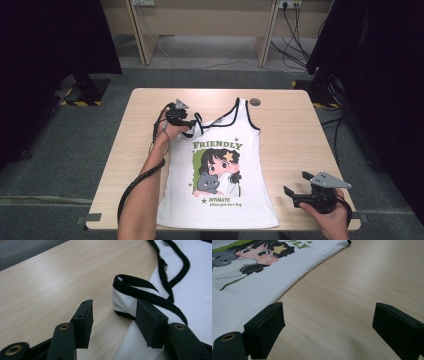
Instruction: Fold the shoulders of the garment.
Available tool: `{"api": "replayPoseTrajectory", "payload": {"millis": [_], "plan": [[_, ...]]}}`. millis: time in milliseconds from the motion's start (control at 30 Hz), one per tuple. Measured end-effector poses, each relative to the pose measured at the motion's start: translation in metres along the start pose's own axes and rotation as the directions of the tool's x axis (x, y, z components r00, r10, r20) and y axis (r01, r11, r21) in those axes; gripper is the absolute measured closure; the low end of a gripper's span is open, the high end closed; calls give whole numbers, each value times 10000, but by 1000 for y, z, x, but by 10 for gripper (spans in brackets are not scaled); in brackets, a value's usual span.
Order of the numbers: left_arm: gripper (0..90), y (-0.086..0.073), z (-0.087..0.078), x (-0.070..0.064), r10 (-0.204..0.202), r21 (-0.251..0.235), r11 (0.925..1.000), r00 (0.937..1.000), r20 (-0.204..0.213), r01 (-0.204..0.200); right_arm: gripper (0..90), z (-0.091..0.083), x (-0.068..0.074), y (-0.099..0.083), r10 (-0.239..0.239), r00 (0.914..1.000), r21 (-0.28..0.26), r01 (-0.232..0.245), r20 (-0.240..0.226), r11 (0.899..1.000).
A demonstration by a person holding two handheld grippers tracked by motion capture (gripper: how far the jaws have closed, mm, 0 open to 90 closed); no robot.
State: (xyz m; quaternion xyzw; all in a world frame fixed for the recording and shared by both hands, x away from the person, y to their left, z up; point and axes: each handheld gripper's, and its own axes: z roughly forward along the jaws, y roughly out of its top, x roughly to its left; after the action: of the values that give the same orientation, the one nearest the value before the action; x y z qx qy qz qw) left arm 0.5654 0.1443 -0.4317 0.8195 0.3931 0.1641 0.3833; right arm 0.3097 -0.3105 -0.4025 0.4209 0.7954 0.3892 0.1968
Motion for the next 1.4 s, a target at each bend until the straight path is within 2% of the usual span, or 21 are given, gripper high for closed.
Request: {"api": "replayPoseTrajectory", "payload": {"millis": [100,233,333,400,467,600,667,767,867,967,1100,1233,1300,1367,1400], "plan": [[523,5,8,-9,122,-145,9998,9986,514,-115,108,0,0,0,24,10000,-20,-24,-20,10000],[525,10,16,-27,554,60,9984,9915,1181,-565,108,-2,-1,0,48,10000,-67,-48,0,10000],[515,10,15,-38,877,307,9951,9808,1743,-944,108,-3,-2,0,82,10000,-107,-82,8,9999],[507,9,14,-45,1270,557,9885,9721,1970,-1405,108,-3,-2,0,76,10000,-92,-76,0,9999],[491,9,12,-48,1323,582,9871,9642,2299,-1493,108,-2,-1,0,46,10000,-89,-46,-19,9999],[455,16,7,-49,1497,194,9872,9604,2351,-1586,108,-2,1,1,-19,10000,-96,18,-38,10000],[445,20,5,-51,1756,-37,9837,9560,2351,-1798,108,-2,1,1,-8,10000,-83,8,-22,10000],[445,24,6,-56,2195,-34,9741,9427,2514,-2259,108,-2,0,1,13,10000,-72,-13,-6,10000],[465,26,11,-62,2631,189,9608,9308,2537,-2767,108,-1,0,0,25,10000,-41,-25,-8,10000],[563,26,14,-66,2874,169,9530,9199,2668,-3026,108,-1,1,1,-9,10000,-33,9,-3,10000],[799,27,9,-67,3211,-39,9432,9082,2683,-3323,109,-2,1,0,-28,10000,-34,28,10,10000],[852,27,-7,-67,3371,-295,9391,9016,2711,-3423,109,-2,1,0,-22,10000,-45,22,19,10000],[853,27,-19,-67,3447,-579,9380,9014,2620,-3418,109,-2,1,0,-29,10000,-42,29,20,10000],[851,25,-32,-67,3382,-978,9411,9034,2635,-3238,109,-1,1,1,-45,10000,-37,45,7,10000],[850,24,-38,-68,3412,-1146,9398,9021,2640,-3219,109,-1,1,1,-54,10000,-29,54,-3,10000]]}}
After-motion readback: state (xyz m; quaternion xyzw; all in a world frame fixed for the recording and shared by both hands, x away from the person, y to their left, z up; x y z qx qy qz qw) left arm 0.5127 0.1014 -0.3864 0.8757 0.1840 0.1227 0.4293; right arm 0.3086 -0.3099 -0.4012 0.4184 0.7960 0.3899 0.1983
